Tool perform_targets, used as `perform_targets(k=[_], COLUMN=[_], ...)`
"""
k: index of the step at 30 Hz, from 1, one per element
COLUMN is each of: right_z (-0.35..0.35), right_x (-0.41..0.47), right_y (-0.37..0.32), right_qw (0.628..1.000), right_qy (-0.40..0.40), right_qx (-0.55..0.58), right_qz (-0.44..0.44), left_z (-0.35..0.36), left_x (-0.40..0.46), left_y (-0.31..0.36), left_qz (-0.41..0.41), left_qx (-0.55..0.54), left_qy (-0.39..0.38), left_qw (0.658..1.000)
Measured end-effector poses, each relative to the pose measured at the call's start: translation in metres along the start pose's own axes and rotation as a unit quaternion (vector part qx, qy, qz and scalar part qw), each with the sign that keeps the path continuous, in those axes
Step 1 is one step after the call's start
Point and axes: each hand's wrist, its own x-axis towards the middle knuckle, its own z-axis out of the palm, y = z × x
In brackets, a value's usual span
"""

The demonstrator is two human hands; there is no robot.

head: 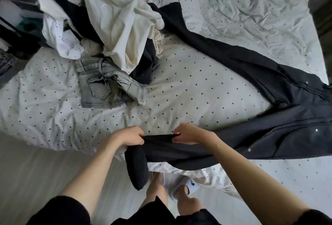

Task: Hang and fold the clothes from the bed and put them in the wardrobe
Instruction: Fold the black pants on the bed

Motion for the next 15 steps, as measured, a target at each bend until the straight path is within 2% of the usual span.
perform_targets(k=[2, 4, 6, 10, 13, 15], right_z=[-0.02, -0.036, -0.05, -0.055, -0.051, -0.045], right_x=[0.016, 0.03, 0.055, 0.095, 0.112, 0.113], right_y=[-0.005, -0.009, -0.012, -0.008, -0.004, 0.002], right_qw=[1.0, 0.999, 0.998, 0.983, 0.975, 0.967], right_qy=[-0.016, -0.013, 0.034, 0.138, 0.192, 0.231], right_qx=[0.013, 0.015, 0.007, -0.006, -0.002, -0.019], right_qz=[0.021, 0.034, 0.055, 0.119, 0.115, 0.106], left_z=[-0.022, -0.037, -0.056, -0.072, -0.069, -0.06], left_x=[0.006, 0.014, 0.032, 0.066, 0.084, 0.09], left_y=[-0.007, -0.016, -0.033, -0.053, -0.052, -0.042], left_qz=[-0.003, -0.016, -0.036, -0.057, -0.001, 0.075], left_qx=[0.014, 0.049, 0.093, 0.161, 0.158, 0.132], left_qy=[0.005, 0.049, 0.142, 0.334, 0.419, 0.432], left_qw=[1.0, 0.997, 0.985, 0.927, 0.894, 0.889])
